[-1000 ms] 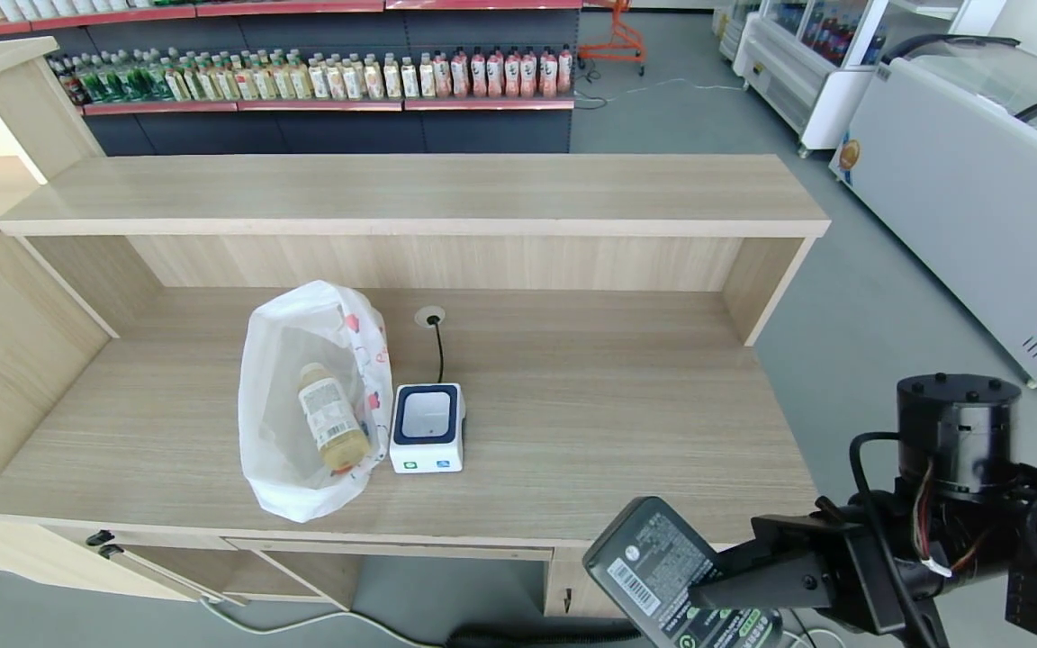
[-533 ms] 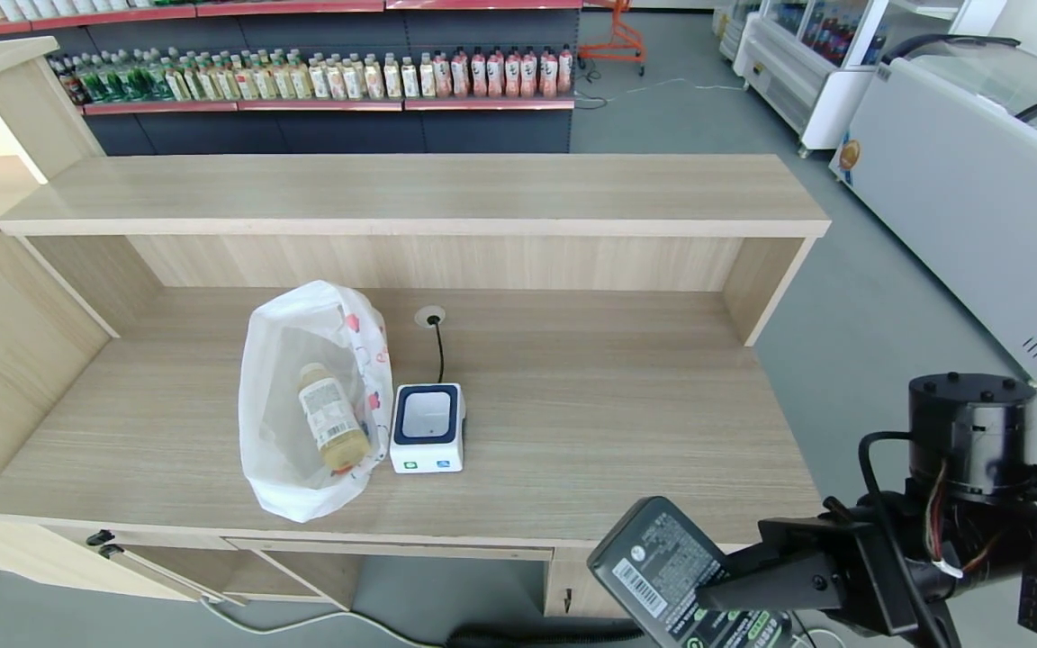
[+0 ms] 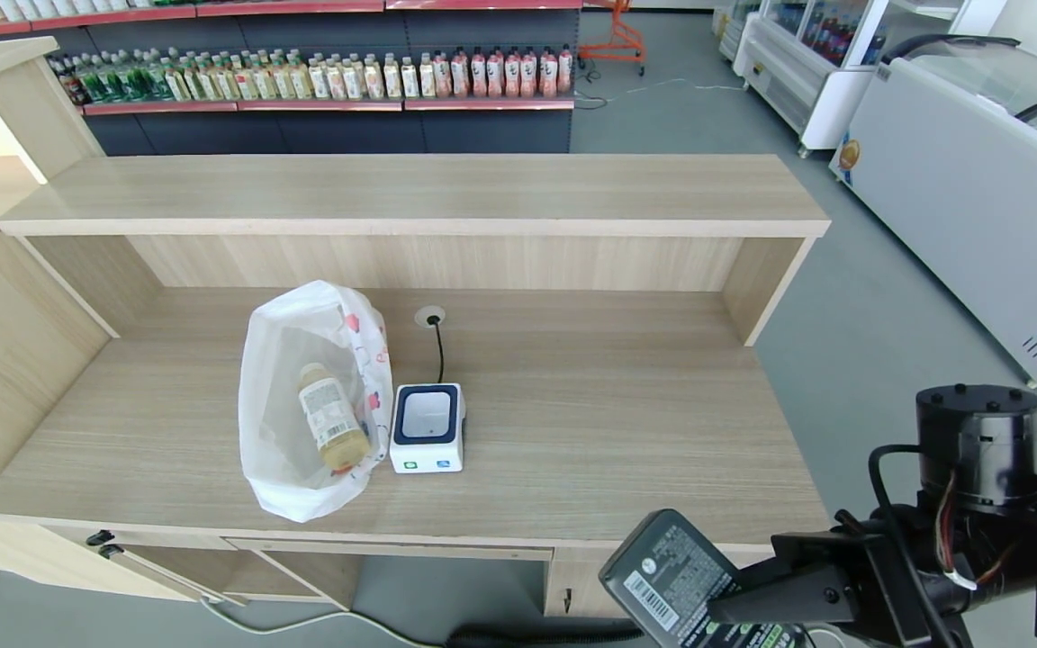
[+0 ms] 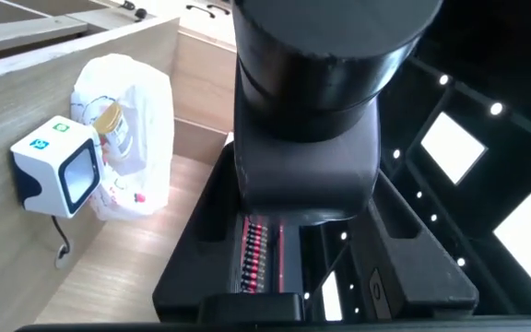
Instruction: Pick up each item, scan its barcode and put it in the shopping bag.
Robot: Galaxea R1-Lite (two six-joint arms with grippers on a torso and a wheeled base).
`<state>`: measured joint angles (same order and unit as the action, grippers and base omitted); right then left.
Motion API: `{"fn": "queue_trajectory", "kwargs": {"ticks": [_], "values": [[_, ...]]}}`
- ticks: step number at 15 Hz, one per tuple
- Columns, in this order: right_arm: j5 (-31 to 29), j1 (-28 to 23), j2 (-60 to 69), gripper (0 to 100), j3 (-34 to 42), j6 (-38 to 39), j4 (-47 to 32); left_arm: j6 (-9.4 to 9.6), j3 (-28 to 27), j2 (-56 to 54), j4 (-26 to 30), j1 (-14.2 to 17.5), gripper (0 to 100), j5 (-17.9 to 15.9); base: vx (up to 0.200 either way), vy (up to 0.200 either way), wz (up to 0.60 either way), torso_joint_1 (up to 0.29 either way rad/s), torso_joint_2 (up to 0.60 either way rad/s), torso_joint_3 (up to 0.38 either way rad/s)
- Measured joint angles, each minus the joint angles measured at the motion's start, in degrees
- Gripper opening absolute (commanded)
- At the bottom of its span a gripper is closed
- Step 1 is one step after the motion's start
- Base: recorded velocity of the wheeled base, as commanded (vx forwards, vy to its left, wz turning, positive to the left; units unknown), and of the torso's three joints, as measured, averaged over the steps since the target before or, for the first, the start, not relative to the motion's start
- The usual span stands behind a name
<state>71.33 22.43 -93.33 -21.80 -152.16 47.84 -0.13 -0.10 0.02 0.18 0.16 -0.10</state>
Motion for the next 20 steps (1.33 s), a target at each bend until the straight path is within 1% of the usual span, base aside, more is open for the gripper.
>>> {"fn": "queue_trajectory", "kwargs": {"ticks": [11, 20], "values": [[-0.2, -0.1, -5.9, 0, -2.2, -0.2, 0.0, 0.02, 0.0, 0.0, 0.0, 0.0, 100, 0.0, 0.000, 0.000, 0.00, 0.000, 0.00, 0.000], [-0.3, -0.2, -6.3, 0, -1.8, -0.2, 0.0, 0.04, 0.0, 0.0, 0.0, 0.0, 100, 0.0, 0.000, 0.000, 0.00, 0.000, 0.00, 0.000]]}}
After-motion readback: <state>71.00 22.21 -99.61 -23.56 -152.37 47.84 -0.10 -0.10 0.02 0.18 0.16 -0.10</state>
